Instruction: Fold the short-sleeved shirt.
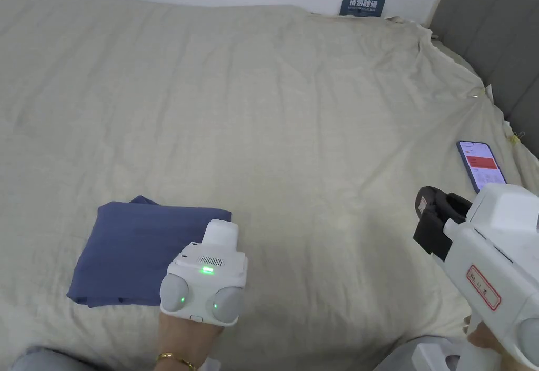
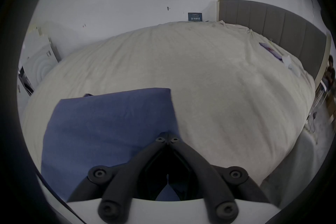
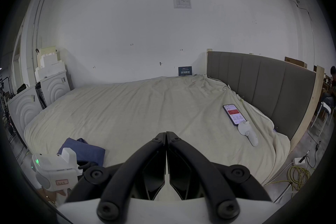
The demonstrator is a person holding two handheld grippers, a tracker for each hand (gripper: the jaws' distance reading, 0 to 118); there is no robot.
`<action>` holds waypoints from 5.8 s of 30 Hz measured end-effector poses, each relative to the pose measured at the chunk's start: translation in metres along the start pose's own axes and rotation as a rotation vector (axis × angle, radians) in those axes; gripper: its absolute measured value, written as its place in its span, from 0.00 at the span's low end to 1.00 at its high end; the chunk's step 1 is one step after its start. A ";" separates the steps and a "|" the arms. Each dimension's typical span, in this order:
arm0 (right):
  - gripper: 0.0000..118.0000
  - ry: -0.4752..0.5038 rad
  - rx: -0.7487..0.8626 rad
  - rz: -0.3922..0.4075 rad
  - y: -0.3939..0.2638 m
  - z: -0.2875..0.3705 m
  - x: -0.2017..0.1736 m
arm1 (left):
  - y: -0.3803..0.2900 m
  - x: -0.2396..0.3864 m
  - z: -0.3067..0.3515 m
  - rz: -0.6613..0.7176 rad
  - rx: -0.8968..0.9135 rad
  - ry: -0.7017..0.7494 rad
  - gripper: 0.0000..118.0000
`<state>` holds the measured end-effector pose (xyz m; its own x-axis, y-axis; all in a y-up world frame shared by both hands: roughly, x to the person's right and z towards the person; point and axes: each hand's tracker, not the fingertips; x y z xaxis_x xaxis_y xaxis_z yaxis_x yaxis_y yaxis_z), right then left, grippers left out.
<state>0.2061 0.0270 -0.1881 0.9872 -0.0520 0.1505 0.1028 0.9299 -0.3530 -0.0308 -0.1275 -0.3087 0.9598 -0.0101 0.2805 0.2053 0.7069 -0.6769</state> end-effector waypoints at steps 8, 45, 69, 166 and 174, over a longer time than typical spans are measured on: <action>0.00 0.033 0.026 0.005 0.011 -0.009 -0.006 | 0.079 -0.039 0.054 0.361 0.072 -0.431 0.00; 0.00 0.296 -0.297 0.259 -0.138 -0.147 -0.286 | 0.039 -0.235 0.150 0.370 0.353 0.141 0.19; 0.00 0.354 -0.364 0.126 -0.129 -0.154 -0.268 | 0.022 -0.328 -0.034 0.622 -0.476 -0.789 0.91; 0.00 0.073 0.225 0.130 0.046 -0.030 -0.033 | 0.092 -0.103 0.142 0.099 0.687 0.192 0.00; 0.00 0.073 0.193 0.112 0.023 -0.023 -0.035 | 0.069 -0.099 0.138 0.091 0.635 0.190 0.00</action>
<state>0.1763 0.0418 -0.2231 0.9981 0.0357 0.0502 -0.0261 0.9833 -0.1800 -0.1385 0.0203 -0.2896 0.9969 -0.0139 0.0771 0.0249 0.9893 -0.1435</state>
